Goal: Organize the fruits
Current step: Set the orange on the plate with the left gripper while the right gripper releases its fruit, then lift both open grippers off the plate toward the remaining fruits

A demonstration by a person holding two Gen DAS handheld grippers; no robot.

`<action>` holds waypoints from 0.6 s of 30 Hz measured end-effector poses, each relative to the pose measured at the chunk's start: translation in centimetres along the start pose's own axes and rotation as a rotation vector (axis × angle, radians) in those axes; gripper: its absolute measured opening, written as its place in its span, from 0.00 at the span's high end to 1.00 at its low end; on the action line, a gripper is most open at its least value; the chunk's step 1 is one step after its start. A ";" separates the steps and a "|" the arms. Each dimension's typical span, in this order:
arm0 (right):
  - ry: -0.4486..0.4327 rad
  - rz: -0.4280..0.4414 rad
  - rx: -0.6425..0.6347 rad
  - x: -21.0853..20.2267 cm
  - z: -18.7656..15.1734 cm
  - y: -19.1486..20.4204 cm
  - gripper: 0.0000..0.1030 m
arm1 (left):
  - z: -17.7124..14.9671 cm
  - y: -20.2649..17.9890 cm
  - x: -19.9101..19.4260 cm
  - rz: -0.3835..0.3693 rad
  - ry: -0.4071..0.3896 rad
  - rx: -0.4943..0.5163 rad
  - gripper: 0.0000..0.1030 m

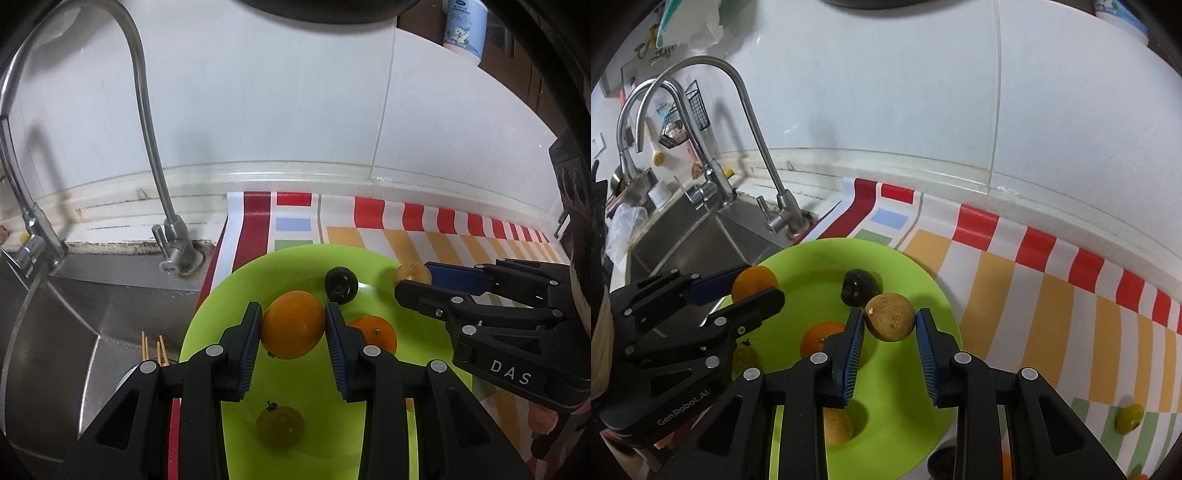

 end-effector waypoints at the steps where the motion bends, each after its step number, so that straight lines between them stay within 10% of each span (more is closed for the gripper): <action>1: -0.002 0.001 0.002 0.0 0.0 0.0 0.70 | 0.0 0.0 -0.1 -0.003 -0.002 -0.001 0.64; 18: -0.108 -0.059 0.014 -6.5 -1.5 -0.1 0.59 | 0.0 -1.5 -7.7 0.069 -0.107 -0.004 0.45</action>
Point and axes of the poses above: each gripper's, at about its wrist camera, not at the fingertips, and x roughly the way its jaws point, y to its left, z to its top, the point moved 2 cm from there along x, roughly the way its jaws point, and after that the axes turned 5 degrees about -x, right-handed, at the moved point
